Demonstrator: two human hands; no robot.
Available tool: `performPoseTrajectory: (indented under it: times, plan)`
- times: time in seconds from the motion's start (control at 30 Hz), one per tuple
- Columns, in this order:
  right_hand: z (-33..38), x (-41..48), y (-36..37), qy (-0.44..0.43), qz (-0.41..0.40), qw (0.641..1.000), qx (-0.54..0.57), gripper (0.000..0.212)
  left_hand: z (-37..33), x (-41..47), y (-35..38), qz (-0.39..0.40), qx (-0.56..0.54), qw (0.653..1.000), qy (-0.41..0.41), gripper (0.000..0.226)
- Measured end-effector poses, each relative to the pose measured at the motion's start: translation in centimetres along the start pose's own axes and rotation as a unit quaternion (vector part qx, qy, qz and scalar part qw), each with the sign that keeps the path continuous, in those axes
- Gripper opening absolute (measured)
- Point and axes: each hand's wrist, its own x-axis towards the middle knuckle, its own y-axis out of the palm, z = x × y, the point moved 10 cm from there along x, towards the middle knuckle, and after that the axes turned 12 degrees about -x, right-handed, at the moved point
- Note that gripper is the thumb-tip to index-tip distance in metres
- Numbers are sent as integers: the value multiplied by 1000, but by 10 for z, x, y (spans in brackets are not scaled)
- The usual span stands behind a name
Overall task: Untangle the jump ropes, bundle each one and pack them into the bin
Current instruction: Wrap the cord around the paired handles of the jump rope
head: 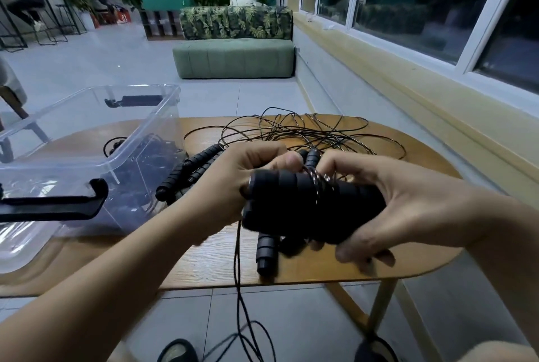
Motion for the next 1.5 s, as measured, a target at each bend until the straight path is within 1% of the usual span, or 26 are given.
performPoseTrajectory:
  times: [0.03, 0.1, 0.17, 0.27, 0.33, 0.37, 0.43, 0.5, 0.53, 0.6, 0.67, 0.77, 0.9, 1.0, 1.07, 1.13, 1.23, 1.3, 1.37, 1.4, 1.5]
  plan:
    - [5, 2, -3, -17, -17, 1000, 20, 54, 7, 0, -2, -13, 32, 999, -21, 36]
    - [10, 5, -10, -46, -57, 995, 65, 51, 16, -2, -5, -43, 84, 995, -44, 41]
    - [10, 6, -18, -58, -99, 989, 93, 49, 15, -2, 2, -49, 46, 996, -55, 34]
    - [10, 4, -31, -78, -161, 981, 76, 46, 18, 1, 10, -65, -37, 995, -66, 45]
    - [6, 2, -42, -75, -211, 971, 77, 46, 21, 3, 14, -48, -49, 996, -62, 47]
    - [3, 0, -48, -69, -237, 966, 83, 45, 23, 3, 17, -28, -26, 998, -56, 47]
    - [-4, -4, -62, -52, -297, 949, 86, 45, 23, 2, 23, 4, 73, 996, -49, 45]
    - [-14, -9, -79, -36, -358, 930, 79, 52, 22, -2, 33, 33, 179, 982, -48, 42]
    - [-20, -11, -85, -24, -378, 922, 77, 58, 21, -3, 39, 45, 221, 973, -42, 39]
    - [-31, -11, -93, 2, -389, 919, 63, 64, 13, -5, 44, 43, 272, 961, -16, 35]
    - [-39, -9, -94, 42, -370, 928, 6, 63, 2, -4, 41, 28, 287, 957, 12, 34]
    - [-46, -5, -84, 96, -322, 937, -94, 60, -13, -2, 33, 20, 279, 959, 42, 32]
    - [-45, 4, -58, 127, -231, 950, -168, 64, -27, -3, 18, -16, 265, 961, 77, 30]
    - [-41, 10, -36, 115, -141, 975, -129, 65, -29, -1, 9, -33, 205, 976, 66, 32]
    - [-38, 10, -23, 115, -84, 985, -100, 66, -28, -1, 6, -34, 161, 985, 55, 36]
    - [-32, 9, -10, 111, -30, 991, -73, 67, -22, 0, 4, -25, 124, 991, 35, 40]
    - [-23, 6, 4, 91, 40, 995, -29, 66, -11, 3, 3, 12, 108, 994, 22, 50]
    - [-15, 3, 8, 69, 61, 996, -5, 67, -8, 3, 4, 39, 64, 997, 24, 44]
    - [-9, 1, 9, 49, 61, 997, 23, 68, -7, 5, 10, 57, -7, 998, 23, 34]
    - [-7, 0, 8, 36, 56, 997, 37, 68, -5, 6, 13, 59, -36, 997, 13, 32]
    - [3, -4, 4, -9, 38, 998, 56, 71, 23, 4, 4, 28, -59, 998, -26, 28]
